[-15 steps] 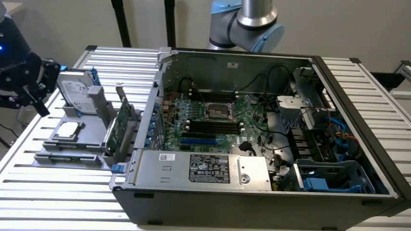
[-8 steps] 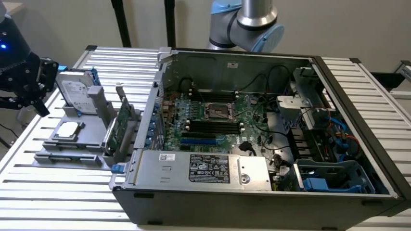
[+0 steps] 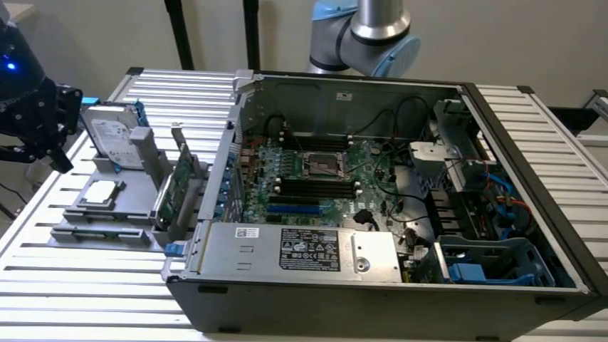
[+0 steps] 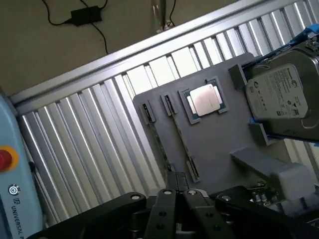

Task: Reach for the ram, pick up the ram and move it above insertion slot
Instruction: 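Pick up the ram and move it above insertion slot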

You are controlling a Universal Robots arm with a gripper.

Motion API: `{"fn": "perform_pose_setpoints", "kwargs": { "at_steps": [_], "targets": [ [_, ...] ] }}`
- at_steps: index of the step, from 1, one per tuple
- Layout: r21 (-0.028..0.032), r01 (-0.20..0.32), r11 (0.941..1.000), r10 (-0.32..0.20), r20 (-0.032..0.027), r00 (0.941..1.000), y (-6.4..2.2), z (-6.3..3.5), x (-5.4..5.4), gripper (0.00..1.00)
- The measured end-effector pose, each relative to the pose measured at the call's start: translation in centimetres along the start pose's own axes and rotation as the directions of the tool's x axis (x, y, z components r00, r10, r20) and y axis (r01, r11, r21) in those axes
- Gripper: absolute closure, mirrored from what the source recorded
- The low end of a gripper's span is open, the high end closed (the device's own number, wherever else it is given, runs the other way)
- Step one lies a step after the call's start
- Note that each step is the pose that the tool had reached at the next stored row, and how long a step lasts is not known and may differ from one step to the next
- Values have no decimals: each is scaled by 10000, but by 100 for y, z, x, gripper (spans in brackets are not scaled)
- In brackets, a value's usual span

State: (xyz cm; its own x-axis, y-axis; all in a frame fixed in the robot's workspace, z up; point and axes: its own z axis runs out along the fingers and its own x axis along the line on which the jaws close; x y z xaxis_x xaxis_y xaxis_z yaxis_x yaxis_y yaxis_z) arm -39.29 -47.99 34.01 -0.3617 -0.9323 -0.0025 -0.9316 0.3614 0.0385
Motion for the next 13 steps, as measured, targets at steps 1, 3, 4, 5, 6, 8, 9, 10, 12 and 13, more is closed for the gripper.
{"fn": "perform_pose_setpoints", "kwargs": {
  "at_steps": [1,3,4,5,6,8,9,10,12,13],
  "targets": [
    [0,184,9998,-184,-7,9998,0,0,0,89],
    [-2,549,9985,-549,-21,9985,0,0,0,89],
    [-2,729,9973,-729,-28,9973,0,0,0,89],
    [-3,907,9959,-907,-35,9959,0,0,0,89],
    [-5,1102,9939,-1102,-42,9939,0,0,0,89],
    [-8,1459,9893,-1459,-56,9893,0,0,0,89],
    [-9,1636,9865,-1636,-63,9865,0,0,0,89],
    [-11,1819,9833,-1819,-70,9833,0,0,0,89],
    [-14,2172,9761,-2172,-83,9761,0,1,0,89],
    [-17,2345,9721,-2345,-90,9721,0,0,0,89]
  ]
}}
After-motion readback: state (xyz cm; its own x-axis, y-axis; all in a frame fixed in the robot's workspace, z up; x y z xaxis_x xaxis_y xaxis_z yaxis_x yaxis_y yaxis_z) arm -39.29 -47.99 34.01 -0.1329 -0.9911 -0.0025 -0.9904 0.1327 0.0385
